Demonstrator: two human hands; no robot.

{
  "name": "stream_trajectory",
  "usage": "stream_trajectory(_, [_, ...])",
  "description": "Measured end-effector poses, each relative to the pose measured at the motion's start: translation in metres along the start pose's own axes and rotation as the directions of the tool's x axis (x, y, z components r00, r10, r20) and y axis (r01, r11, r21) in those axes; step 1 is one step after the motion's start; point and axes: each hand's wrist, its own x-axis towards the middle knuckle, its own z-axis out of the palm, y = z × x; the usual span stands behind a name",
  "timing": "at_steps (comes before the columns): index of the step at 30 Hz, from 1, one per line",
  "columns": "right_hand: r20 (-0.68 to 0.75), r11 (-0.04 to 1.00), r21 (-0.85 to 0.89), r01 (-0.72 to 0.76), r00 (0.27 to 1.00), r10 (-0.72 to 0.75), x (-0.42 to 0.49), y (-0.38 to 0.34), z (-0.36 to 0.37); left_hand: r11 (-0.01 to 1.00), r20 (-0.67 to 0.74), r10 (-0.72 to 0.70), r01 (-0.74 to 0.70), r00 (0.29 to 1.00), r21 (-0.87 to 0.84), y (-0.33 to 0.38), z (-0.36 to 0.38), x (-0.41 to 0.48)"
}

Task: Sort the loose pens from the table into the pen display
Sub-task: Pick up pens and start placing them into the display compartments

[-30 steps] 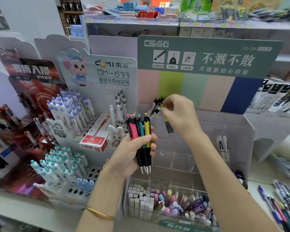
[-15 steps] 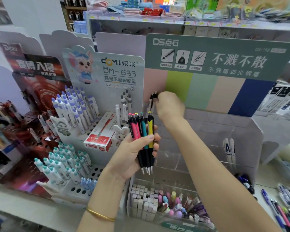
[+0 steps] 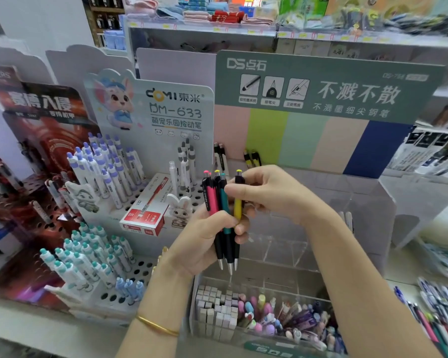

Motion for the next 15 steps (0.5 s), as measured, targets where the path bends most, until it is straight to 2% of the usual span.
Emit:
stream_trajectory(6, [0.083, 0.958, 0.286, 0.029, 0.995, -0.055, -0.004, 0.011, -0.005, 0.994, 0.118, -0.053, 0.063, 0.992, -0.087, 0.001, 0.011, 0.010])
stream_trajectory(10, [-0.068, 0.919, 0.383, 0.093, 0.995, -0.072, 0.000, 0.021, -0.007, 0.983, 0.070, -0.087, 0.097, 0.994, -0.158, -0.004, 0.016, 0.014])
stream_trajectory(15, [-0.316, 0.904, 0.391, 0.175, 0.948, -0.047, 0.000, 0.023, -0.018, 0.991, -0.133, -0.104, 0.091, 0.986, -0.100, -0.008, 0.020, 0.016])
